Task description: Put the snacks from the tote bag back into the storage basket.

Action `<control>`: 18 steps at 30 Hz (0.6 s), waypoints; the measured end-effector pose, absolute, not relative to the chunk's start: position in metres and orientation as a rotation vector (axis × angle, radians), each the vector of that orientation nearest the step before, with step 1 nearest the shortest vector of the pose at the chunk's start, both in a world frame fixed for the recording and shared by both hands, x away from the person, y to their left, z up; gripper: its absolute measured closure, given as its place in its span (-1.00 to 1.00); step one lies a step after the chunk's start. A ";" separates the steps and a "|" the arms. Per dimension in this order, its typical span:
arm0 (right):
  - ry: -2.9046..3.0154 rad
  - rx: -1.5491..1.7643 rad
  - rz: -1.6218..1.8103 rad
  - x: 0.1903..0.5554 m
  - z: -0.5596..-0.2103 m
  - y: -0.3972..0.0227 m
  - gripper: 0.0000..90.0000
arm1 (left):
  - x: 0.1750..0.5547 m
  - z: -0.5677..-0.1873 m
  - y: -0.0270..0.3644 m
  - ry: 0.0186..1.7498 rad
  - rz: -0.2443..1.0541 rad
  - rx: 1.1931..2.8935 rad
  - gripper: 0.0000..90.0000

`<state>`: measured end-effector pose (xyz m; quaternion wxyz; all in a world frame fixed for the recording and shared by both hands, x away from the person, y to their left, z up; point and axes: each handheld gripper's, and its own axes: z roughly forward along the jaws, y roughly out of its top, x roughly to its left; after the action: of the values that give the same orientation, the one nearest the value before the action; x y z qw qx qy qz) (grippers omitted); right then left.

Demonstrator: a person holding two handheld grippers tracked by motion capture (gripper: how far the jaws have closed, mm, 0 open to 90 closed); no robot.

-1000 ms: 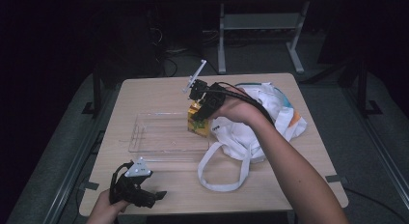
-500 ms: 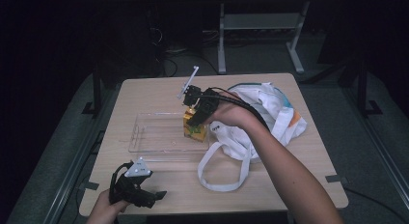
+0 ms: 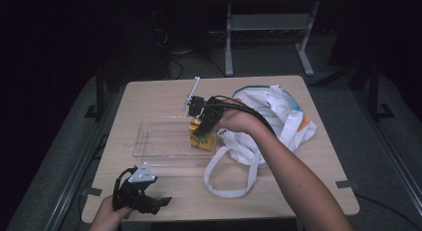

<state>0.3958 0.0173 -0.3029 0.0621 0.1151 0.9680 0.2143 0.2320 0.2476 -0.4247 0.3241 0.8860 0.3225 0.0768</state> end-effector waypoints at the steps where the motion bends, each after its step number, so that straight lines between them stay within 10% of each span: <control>1: 2.933 0.332 0.649 0.396 -0.304 0.017 0.14 | 0.232 -0.425 0.248 0.846 0.202 2.326 -0.71; 18: 3.011 0.113 0.603 0.397 -0.331 0.021 0.14 | 0.232 -0.426 0.249 0.851 0.211 2.327 -0.70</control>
<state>0.3970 0.0214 -0.3313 0.0343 0.0368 0.9793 0.1962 0.2321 0.2486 -0.4256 0.3216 0.8861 0.3239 0.0804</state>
